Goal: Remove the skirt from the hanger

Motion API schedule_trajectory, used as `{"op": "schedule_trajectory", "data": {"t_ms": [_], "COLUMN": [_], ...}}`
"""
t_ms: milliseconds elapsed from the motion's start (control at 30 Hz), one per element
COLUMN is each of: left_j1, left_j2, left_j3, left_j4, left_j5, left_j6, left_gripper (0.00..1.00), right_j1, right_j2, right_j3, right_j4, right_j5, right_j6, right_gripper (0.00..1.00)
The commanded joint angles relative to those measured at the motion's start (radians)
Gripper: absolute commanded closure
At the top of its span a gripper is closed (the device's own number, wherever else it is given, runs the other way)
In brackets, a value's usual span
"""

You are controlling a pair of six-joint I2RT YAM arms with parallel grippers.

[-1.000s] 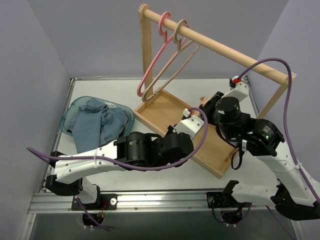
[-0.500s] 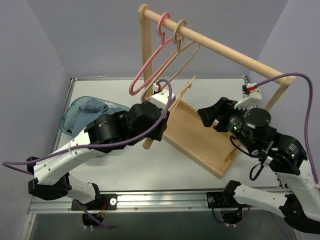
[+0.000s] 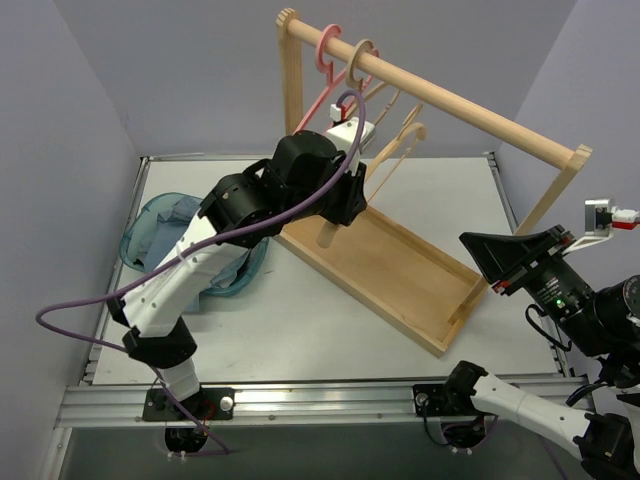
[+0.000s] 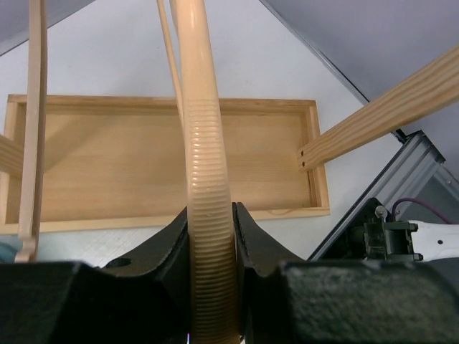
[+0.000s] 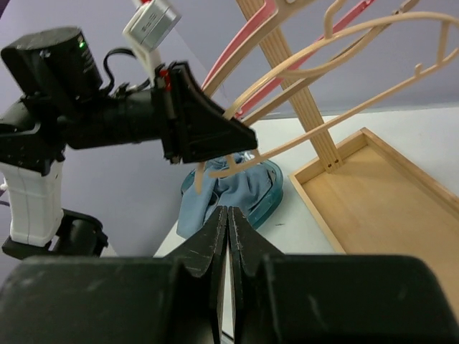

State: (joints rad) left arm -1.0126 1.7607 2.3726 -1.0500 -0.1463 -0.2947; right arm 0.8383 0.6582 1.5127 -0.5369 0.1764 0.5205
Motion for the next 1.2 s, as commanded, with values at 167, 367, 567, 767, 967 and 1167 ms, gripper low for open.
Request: {"op": "schedule_trajectory", "data": {"t_ms": [167, 367, 567, 767, 967, 1167], "left_j1": [0.095, 0.167, 0.212, 0.213, 0.21, 0.21], "left_j2": [0.2, 0.151, 0.131, 0.03, -0.154, -0.225], "left_j3": [0.391, 0.326, 0.32, 0.168, -0.122, -0.228], "left_j4": [-0.024, 0.132, 0.205, 0.284, 0.418, 0.429], "left_j5": [0.178, 0.307, 0.393, 0.412, 0.403, 0.399], "left_j6": [0.002, -0.044, -0.087, -0.09, -0.078, -0.066], "left_gripper": [0.98, 0.98, 0.98, 0.98, 0.98, 0.98], "right_j1": [-0.002, -0.002, -0.002, -0.002, -0.002, -0.002], "right_j2": [0.011, 0.012, 0.024, 0.032, 0.031, 0.029], "right_j3": [-0.032, -0.045, -0.066, -0.088, -0.098, -0.12], "right_j4": [0.054, 0.057, 0.078, 0.083, 0.084, 0.091], "right_j5": [-0.041, -0.038, -0.048, -0.049, -0.038, -0.035], "right_j6": [-0.01, -0.01, -0.013, -0.013, -0.017, -0.011], "right_gripper": [1.0, 1.0, 1.0, 1.0, 1.0, 1.0]}}
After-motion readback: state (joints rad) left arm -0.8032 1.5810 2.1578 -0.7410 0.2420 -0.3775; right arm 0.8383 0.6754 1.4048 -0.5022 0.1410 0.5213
